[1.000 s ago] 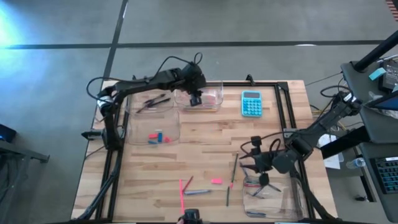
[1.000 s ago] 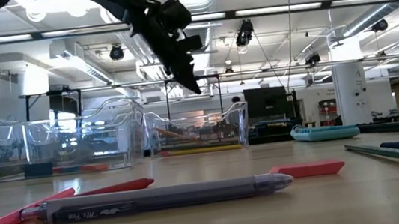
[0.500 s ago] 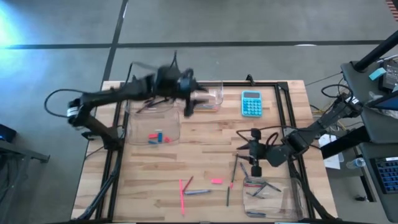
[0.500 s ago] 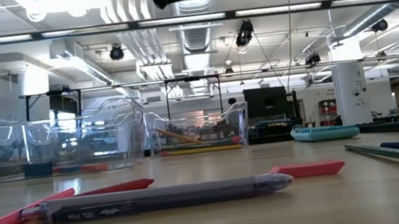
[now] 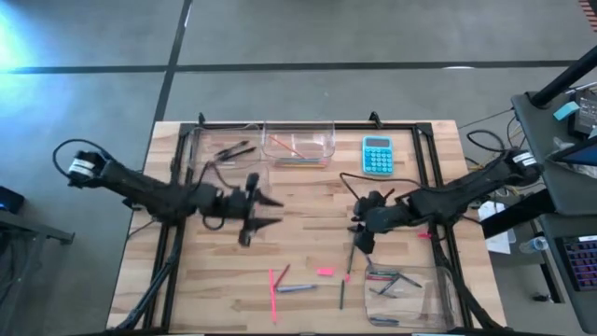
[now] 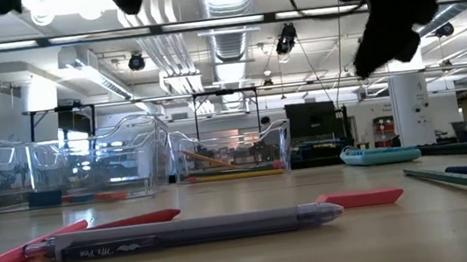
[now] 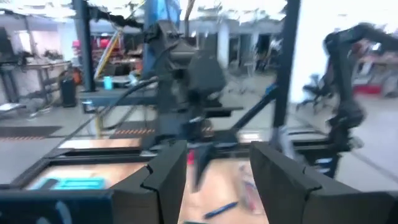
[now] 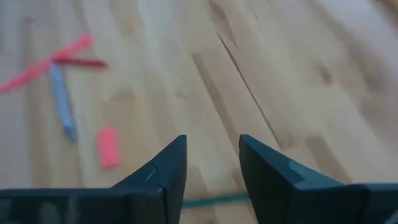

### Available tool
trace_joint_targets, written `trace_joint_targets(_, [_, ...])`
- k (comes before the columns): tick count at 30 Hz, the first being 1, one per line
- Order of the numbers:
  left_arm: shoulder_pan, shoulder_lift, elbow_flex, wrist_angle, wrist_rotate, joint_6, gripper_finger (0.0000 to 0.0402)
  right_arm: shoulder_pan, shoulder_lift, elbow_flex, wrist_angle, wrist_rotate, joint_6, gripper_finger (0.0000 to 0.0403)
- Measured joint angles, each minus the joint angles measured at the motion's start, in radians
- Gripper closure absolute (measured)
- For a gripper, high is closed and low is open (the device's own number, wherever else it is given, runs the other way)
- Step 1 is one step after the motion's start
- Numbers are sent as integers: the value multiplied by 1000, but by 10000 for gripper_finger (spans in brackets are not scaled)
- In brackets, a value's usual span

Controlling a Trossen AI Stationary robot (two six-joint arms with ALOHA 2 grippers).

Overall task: Sort crayons/erasers/pens/pencils in bins
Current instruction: Put the green pencil into the top right transparent bin

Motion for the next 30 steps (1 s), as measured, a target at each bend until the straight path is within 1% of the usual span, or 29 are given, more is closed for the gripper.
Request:
trace_joint_targets(2, [-56, 3, -78, 99, -41, -16, 240, -20, 38, -1, -31, -47, 54, 250])
trace_joint_targets(5, [-116, 28, -143, 219, -99, -56, 240, -50, 99, 6, -67, -150, 146, 226])
trace_joint_targets(8, [-158, 63, -177, 247, -133, -100, 240, -71, 161, 15, -63, -188, 237, 202])
trace_joint_targets(11, [-179, 106, -185, 247, -146, -127, 240, -95, 222, 25, -63, -236, 289, 189])
trace_joint_targets(16, [-204, 177, -177, 247, -147, -182, 240, -124, 333, 28, -66, -328, 390, 186])
trace_joint_targets(19, [-224, 203, -175, 249, -147, -198, 240, -126, 377, 34, -57, -366, 434, 186])
trace_joint_targets(25, [-244, 230, -175, 250, -147, -199, 240, -129, 451, 80, -62, -390, 436, 191])
trace_joint_targets(30, [-243, 220, -175, 267, -163, -187, 240, -130, 514, 149, -58, -397, 431, 203])
